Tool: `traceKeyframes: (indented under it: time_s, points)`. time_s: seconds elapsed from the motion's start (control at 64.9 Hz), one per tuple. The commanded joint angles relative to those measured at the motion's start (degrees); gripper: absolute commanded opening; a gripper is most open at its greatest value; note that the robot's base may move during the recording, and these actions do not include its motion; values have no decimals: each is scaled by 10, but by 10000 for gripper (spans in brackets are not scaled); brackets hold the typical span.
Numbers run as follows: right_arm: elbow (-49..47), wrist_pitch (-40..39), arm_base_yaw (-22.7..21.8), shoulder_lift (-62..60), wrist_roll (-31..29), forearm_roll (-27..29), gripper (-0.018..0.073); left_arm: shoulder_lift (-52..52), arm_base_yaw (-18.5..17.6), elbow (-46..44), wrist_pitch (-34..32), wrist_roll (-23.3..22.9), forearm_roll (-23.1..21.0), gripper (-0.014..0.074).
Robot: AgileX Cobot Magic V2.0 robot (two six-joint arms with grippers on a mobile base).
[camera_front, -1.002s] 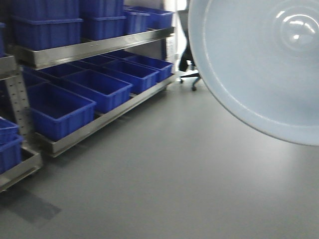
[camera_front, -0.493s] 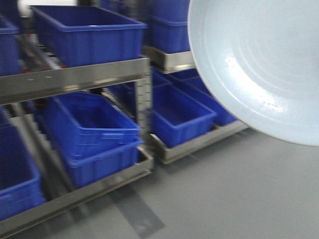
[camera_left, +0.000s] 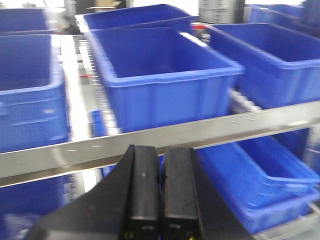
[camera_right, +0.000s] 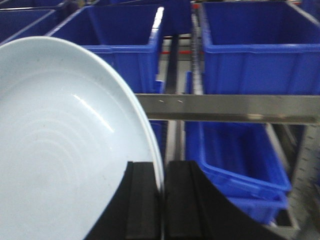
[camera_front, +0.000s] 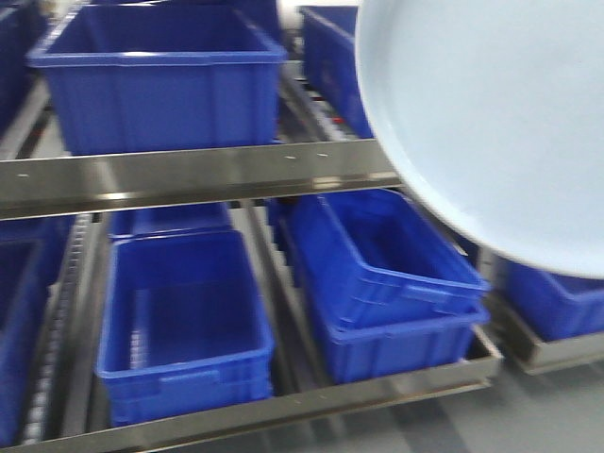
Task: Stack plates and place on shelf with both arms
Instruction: 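Drive the base up to the shelf rack of blue bins, then lower the plates into the blue bin and open the right gripper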
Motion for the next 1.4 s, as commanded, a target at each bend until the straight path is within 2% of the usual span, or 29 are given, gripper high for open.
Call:
traceKeyframes:
  time_s: [0.0,1.387]
  points:
    - [-19,-58,-2,2,-2,-2,57,4,0,-17,-46,0,0,83]
    - [-19,-58,-2,2,-2,-2,57,4,0,-17,-46,0,0,83]
